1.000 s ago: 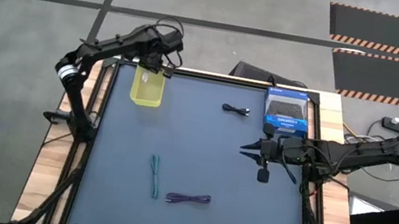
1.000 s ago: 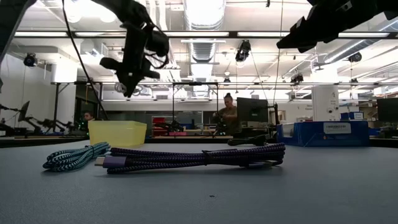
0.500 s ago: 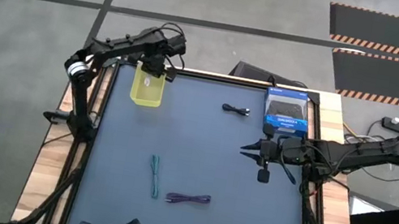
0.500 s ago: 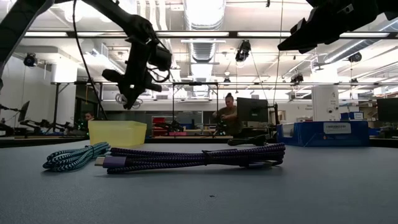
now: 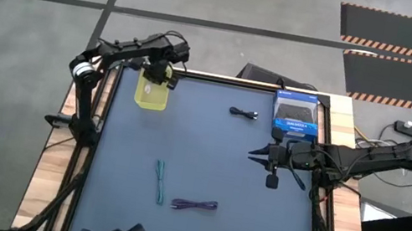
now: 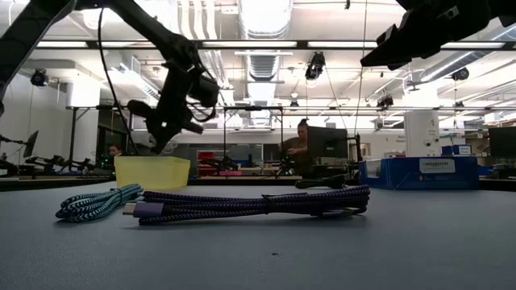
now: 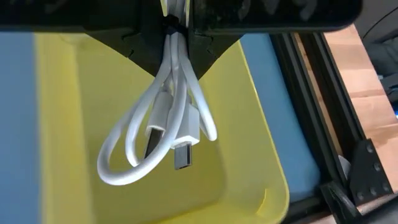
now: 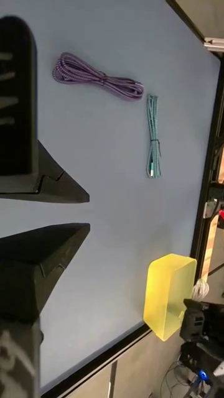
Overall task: Pick and place USB-C Cables
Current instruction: Put the white charger cable into the yellow bin, then put the blue black charger cable into the yellow bin
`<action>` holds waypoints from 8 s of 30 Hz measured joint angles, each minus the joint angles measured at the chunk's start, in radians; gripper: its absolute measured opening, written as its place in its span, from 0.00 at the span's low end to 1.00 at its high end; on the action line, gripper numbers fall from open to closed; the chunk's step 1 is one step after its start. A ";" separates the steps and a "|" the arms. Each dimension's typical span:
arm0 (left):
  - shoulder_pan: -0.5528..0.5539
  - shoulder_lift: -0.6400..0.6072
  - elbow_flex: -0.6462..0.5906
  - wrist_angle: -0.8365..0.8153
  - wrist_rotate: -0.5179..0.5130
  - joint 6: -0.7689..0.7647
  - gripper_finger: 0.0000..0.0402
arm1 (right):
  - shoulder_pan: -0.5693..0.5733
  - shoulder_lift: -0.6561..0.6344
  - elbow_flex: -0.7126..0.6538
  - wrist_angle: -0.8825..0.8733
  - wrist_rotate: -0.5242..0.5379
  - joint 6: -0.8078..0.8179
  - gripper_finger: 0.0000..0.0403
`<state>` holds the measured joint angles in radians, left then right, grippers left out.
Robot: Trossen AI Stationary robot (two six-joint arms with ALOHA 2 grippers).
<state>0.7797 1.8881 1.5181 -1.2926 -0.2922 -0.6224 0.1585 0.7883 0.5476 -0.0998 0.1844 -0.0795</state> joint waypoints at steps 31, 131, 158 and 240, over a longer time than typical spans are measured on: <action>0.011 -0.003 -0.151 0.238 -0.001 -0.003 0.06 | 0.000 0.000 -0.002 0.003 0.000 0.000 0.13; -0.804 -0.536 -0.284 0.552 -0.064 -0.295 0.31 | 0.000 0.000 0.015 0.251 -0.003 -0.275 0.13; -1.185 -0.244 -0.285 0.479 0.138 -1.068 0.31 | 0.000 0.000 0.022 0.322 -0.001 -0.368 0.13; -1.168 -0.179 -0.360 0.610 -0.169 -0.660 0.05 | 0.000 0.000 0.021 0.254 -0.001 -0.278 0.13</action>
<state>-0.3882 1.7090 1.1584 -0.6826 -0.4616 -1.2822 0.1585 0.7885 0.5682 0.1541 0.1833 -0.3570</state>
